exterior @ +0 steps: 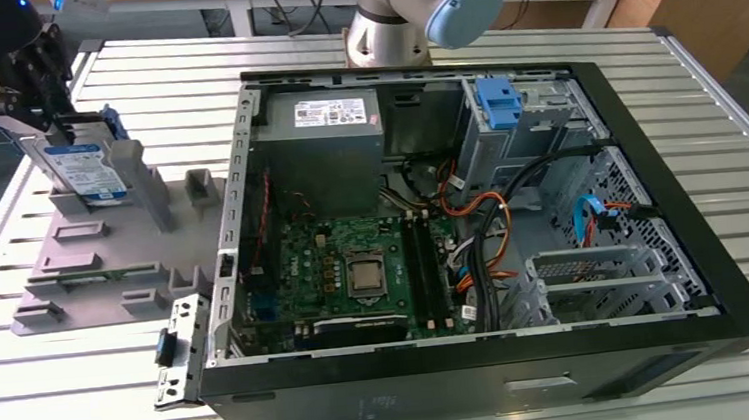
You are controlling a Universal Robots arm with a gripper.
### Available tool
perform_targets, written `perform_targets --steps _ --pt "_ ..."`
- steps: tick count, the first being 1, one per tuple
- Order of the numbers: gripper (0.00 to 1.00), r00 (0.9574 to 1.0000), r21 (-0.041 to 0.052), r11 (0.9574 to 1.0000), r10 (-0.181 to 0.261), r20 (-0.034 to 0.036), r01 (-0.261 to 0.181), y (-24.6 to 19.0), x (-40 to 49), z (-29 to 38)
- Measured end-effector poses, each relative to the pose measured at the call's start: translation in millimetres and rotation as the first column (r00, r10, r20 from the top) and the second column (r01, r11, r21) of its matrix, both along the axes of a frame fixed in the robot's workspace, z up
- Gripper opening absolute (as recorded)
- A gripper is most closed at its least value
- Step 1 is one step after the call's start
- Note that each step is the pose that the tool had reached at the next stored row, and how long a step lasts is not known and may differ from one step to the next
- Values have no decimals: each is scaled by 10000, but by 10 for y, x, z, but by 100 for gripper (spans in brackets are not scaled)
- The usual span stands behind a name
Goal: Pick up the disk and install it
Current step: 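Pick up the disk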
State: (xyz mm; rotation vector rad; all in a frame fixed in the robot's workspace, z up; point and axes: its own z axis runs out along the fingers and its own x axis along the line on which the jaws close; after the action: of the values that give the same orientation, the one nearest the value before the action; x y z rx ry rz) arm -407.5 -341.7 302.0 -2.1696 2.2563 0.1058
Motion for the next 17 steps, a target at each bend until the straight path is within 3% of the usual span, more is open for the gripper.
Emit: perform_targets --steps 13,17 --pt "35 10000 -20 10000 -1 1 1 0 0 0" --pt "35 10000 -20 10000 -1 2 1 1 0 41"
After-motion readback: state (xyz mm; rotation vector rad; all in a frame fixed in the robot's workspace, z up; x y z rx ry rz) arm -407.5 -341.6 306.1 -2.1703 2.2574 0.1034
